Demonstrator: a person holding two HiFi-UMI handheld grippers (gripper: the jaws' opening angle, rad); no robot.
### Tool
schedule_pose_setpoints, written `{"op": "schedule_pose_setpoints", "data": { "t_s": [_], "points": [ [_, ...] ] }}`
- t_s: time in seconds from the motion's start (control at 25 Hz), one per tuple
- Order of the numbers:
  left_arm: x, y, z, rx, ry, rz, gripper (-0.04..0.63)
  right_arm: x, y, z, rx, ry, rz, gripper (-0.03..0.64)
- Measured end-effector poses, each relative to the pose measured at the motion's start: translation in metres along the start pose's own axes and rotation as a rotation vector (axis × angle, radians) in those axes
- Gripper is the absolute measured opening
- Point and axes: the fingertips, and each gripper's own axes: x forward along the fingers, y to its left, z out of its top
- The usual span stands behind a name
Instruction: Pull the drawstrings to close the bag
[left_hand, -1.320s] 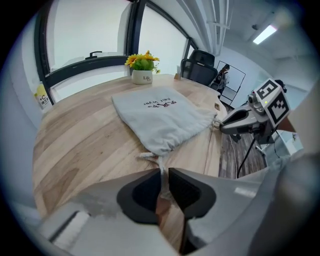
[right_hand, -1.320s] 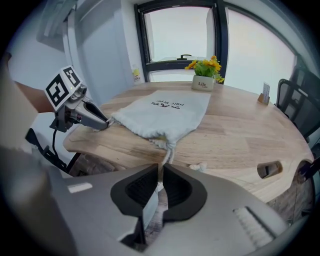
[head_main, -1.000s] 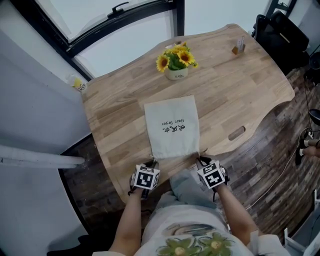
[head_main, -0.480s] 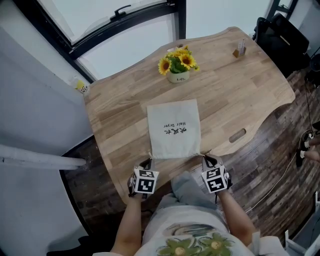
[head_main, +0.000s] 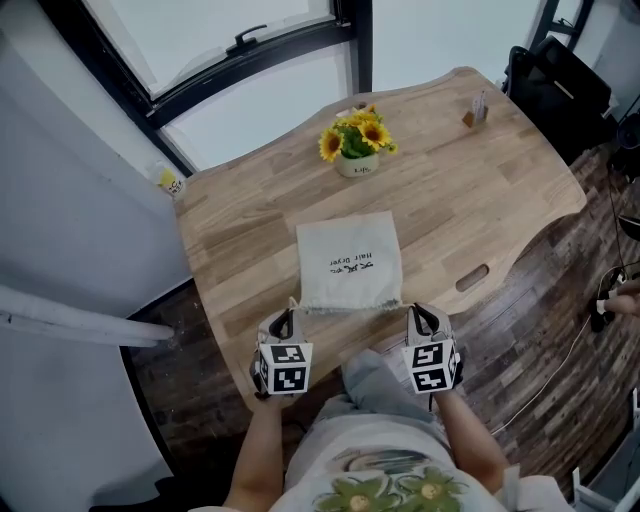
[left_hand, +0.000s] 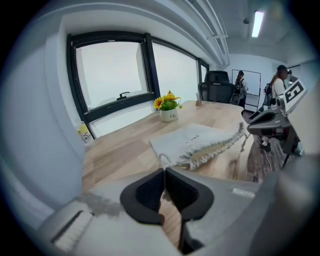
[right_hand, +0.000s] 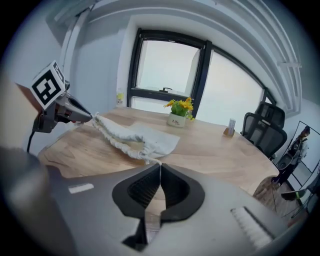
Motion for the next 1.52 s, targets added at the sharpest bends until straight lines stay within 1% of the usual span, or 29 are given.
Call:
{"op": "schedule_pose_setpoints", "data": {
  "t_s": [0.24,0.44,0.56,0.84,1.0,1.16,1.52],
  "points": [
    [-0.02,0.014,0.037,-0.019,-0.114,0.059,0.017,-0.016,-0.013,0.037,0.001,-0.105,-0.061,0.006],
    [-0.032,0.021,0.059,-0.05,-0.179,0.077,0.017,-0.027,-0.024,0.063,0.023,-0.163,-0.091,0.005],
    [-0.045,0.026,0.08,-0.033,-0.228,0.1,0.015,-0.035,-0.029,0.078,0.027,-0.197,-0.104,0.005],
    [-0.065,0.035,0.112,-0.032,-0.317,0.134,0.015,-0.051,-0.041,0.107,0.038,-0.268,-0.136,0.005],
    [-0.075,0.04,0.125,-0.032,-0.348,0.157,0.015,-0.061,-0.047,0.121,0.071,-0.306,-0.141,0.006],
    [-0.083,0.045,0.132,-0.049,-0.368,0.187,0.015,-0.069,-0.052,0.13,0.09,-0.337,-0.145,0.005],
    [-0.096,0.056,0.138,-0.076,-0.401,0.229,0.015,-0.075,-0.059,0.132,0.129,-0.341,-0.171,0.005]
  ]
}}
